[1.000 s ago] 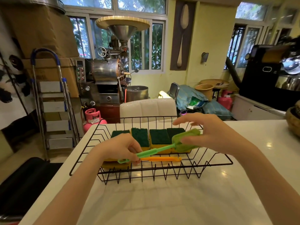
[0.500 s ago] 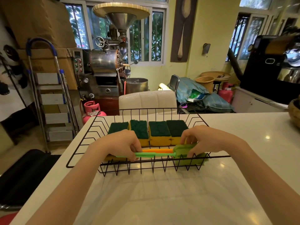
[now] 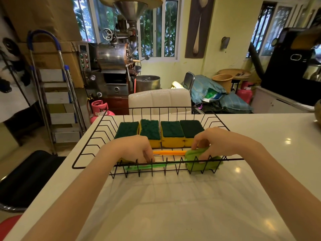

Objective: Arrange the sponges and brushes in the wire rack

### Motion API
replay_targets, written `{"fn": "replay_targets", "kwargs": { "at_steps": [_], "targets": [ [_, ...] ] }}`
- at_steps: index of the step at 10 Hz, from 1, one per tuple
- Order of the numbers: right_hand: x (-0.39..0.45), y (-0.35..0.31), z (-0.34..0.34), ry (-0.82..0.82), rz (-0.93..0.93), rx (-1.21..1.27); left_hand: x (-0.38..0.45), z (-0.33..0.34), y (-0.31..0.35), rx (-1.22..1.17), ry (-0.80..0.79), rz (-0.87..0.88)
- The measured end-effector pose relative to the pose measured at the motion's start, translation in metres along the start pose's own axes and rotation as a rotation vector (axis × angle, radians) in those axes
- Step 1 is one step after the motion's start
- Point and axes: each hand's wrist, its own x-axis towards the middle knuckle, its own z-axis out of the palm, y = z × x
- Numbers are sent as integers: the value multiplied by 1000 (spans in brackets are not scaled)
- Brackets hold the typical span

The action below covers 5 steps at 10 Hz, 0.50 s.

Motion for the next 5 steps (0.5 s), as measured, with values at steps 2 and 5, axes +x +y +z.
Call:
{"fn": "replay_targets", "kwargs": {
  "at_steps": [2,5],
  "targets": [
    [-4,4,-3,-39,-22,34,0,1,-2,-1,13,-4],
    [-51,-5,-43,300,-187,238,-21,-12,6,-127,76,5]
  ]
}}
